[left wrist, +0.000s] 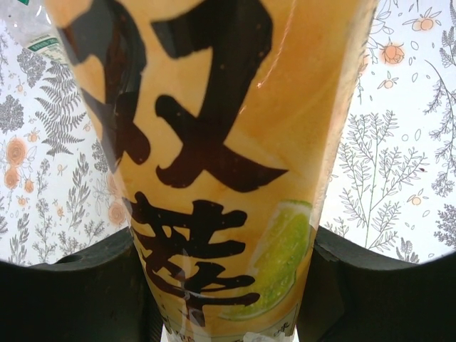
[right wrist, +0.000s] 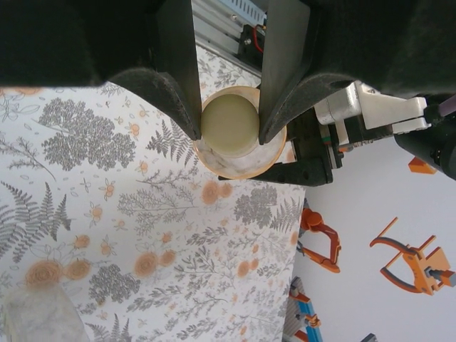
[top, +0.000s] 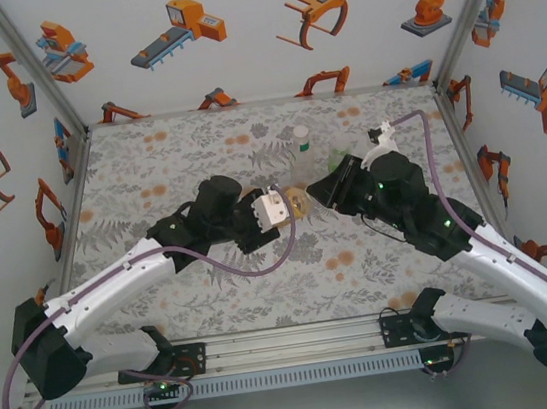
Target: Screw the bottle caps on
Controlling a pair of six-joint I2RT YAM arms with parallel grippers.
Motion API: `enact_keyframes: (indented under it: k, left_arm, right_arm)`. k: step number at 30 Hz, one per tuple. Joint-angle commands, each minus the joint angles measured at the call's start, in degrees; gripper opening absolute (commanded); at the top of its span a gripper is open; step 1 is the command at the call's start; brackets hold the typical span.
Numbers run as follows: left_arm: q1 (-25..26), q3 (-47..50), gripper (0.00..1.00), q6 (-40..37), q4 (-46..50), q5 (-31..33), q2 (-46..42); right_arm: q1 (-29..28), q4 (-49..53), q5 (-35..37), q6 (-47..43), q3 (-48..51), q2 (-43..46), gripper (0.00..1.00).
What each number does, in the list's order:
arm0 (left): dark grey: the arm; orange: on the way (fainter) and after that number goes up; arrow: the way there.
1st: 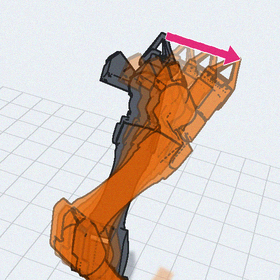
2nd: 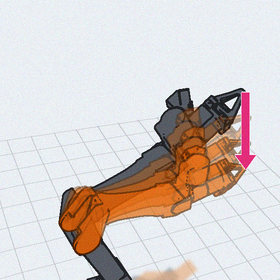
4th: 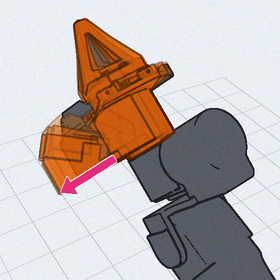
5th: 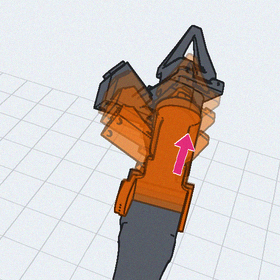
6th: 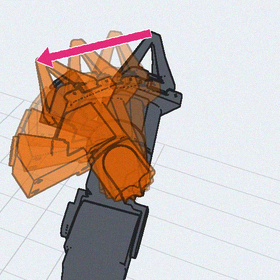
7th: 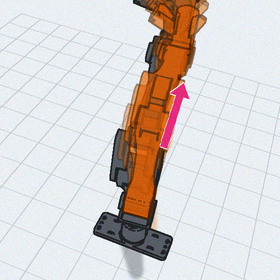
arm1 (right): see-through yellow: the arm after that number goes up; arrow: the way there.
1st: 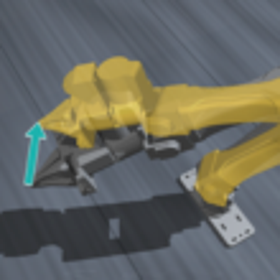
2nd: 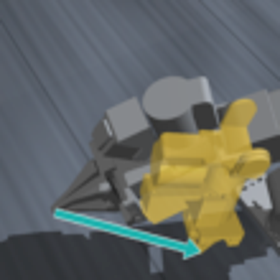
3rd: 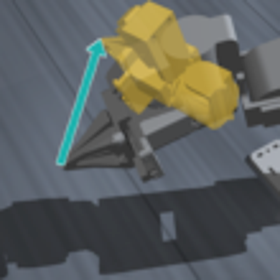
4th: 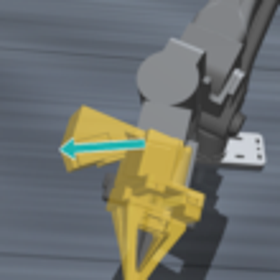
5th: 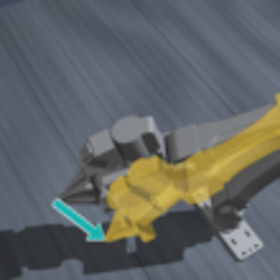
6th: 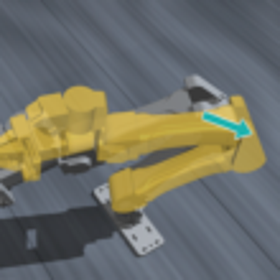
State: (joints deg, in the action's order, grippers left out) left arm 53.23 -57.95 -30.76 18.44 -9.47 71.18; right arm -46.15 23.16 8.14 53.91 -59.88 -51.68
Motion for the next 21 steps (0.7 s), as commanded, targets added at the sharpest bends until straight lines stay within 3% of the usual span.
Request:
enact_keyframes:
  k: [1,4,11,21]
  left_arm:
    - [1.5,-0.6,0.00,-1.7,-9.0,-5.8,-1.6]
    - [1.5,-0.3,0.00,-1.8,-9.5,-6.8,-1.7]
    - [1.5,0.5,0.00,-2.0,-11.1,-7.9,-1.8]
    - [1.5,1.9,0.00,-3.1,-11.5,-12.1,-4.3]
  right_arm:
    - [-1.0,-3.8,-7.6,-3.7,-0.1,-0.3,0.36]
    - [-1.0,-4.9,-8.6,-7.0,-0.9,0.4,0.46]
    - [-1.0,-2.5,-10.3,-15.6,-4.3,2.1,0.59]
    - [-0.9,3.5,-10.5,-31.8,-9.3,5.6,0.66]
